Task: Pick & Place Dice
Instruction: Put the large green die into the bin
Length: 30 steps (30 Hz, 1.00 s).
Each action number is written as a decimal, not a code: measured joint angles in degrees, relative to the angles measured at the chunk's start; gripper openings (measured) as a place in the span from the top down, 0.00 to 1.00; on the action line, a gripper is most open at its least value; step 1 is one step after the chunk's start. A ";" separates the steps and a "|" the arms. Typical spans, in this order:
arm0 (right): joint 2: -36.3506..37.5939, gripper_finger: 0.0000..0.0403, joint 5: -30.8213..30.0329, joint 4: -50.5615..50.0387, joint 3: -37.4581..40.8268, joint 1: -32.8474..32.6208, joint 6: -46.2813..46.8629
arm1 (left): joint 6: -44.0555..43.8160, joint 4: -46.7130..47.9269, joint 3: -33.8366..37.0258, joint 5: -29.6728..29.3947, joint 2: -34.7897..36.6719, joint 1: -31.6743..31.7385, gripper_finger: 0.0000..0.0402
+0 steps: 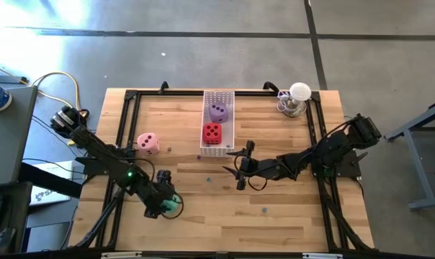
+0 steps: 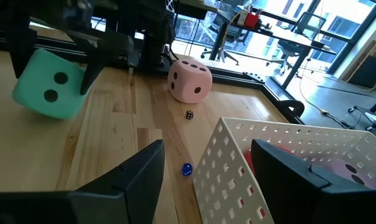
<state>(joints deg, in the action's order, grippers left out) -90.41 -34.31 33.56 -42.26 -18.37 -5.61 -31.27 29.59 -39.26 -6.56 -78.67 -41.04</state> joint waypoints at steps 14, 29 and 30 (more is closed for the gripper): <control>-0.01 0.43 0.00 0.00 0.00 -0.02 0.01 | 3.04 -2.29 0.53 5.16 -0.09 5.40 0.08; -0.02 0.43 0.00 0.02 0.00 -0.01 0.01 | 13.41 -7.12 0.08 11.30 -0.05 8.76 0.20; -0.02 0.43 0.00 0.03 0.00 -0.01 0.02 | 14.41 -7.16 -0.44 11.66 -0.04 8.91 0.20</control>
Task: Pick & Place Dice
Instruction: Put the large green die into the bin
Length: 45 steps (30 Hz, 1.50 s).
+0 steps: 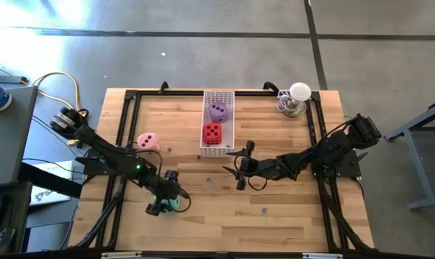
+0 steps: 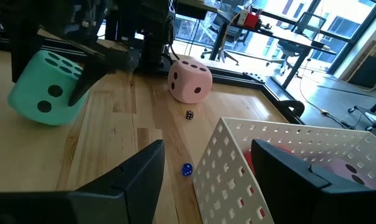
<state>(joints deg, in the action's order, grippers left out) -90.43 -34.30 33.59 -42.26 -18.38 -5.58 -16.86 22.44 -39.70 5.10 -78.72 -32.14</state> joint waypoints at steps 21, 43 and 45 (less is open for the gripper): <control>0.02 0.43 1.01 17.57 0.00 -8.37 -13.73 | 33.59 16.28 -31.23 -15.74 0.57 11.46 0.21; 0.04 0.43 -0.74 20.93 0.00 -11.75 -18.45 | 24.30 -2.31 -32.83 -5.96 -6.43 47.78 0.16; 0.03 0.43 -0.71 21.06 0.00 -11.65 -18.45 | 21.04 -3.64 -32.83 -8.29 -7.62 48.48 0.16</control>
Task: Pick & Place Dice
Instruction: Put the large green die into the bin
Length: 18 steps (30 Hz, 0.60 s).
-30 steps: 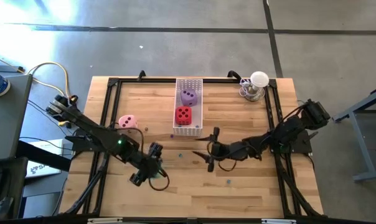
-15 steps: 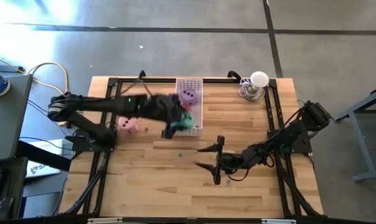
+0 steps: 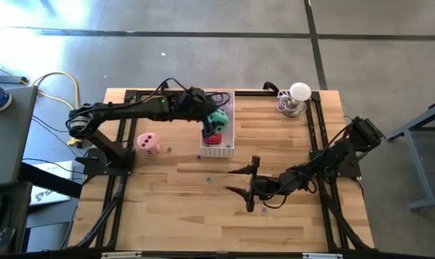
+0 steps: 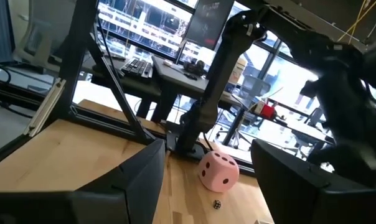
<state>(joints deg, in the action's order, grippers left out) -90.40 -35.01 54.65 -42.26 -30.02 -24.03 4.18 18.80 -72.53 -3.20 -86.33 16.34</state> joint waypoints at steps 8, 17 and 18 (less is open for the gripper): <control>-0.01 0.43 0.00 -0.42 0.00 0.07 0.16 | -1.31 -1.09 -0.04 -1.67 -2.09 0.74 0.15; -0.01 0.43 0.01 -0.85 0.00 0.07 0.22 | -1.35 -1.15 0.00 -1.58 -2.09 0.19 0.13; -0.01 0.43 -0.01 -0.85 0.00 0.07 0.22 | -1.30 -0.94 0.00 -1.58 -2.09 0.07 0.12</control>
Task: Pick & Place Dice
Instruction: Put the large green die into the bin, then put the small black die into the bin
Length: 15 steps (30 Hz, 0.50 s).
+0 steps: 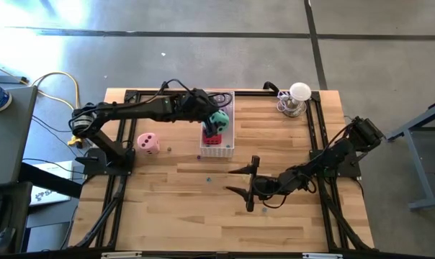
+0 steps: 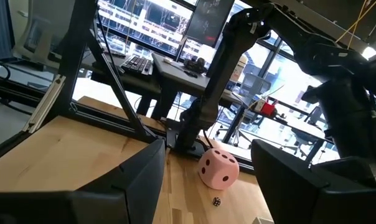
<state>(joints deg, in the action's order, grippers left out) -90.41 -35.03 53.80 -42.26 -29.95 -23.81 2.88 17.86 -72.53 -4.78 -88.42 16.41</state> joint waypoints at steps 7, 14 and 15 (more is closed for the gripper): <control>0.01 0.43 0.02 0.00 0.00 0.11 0.00 | 0.50 -0.35 -0.02 0.00 -0.34 -0.17 0.01; 0.01 0.43 0.02 -0.03 0.00 0.11 0.00 | -0.08 -1.02 -0.04 -3.80 -1.03 -0.16 0.01; 0.00 0.43 0.02 -0.04 0.00 0.11 -0.02 | -0.07 -1.67 -0.04 -4.53 -0.99 -0.16 0.01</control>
<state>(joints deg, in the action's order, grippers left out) -90.41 -35.00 53.76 -42.26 -29.85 -23.83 2.81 16.18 -72.58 -9.30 -89.41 16.25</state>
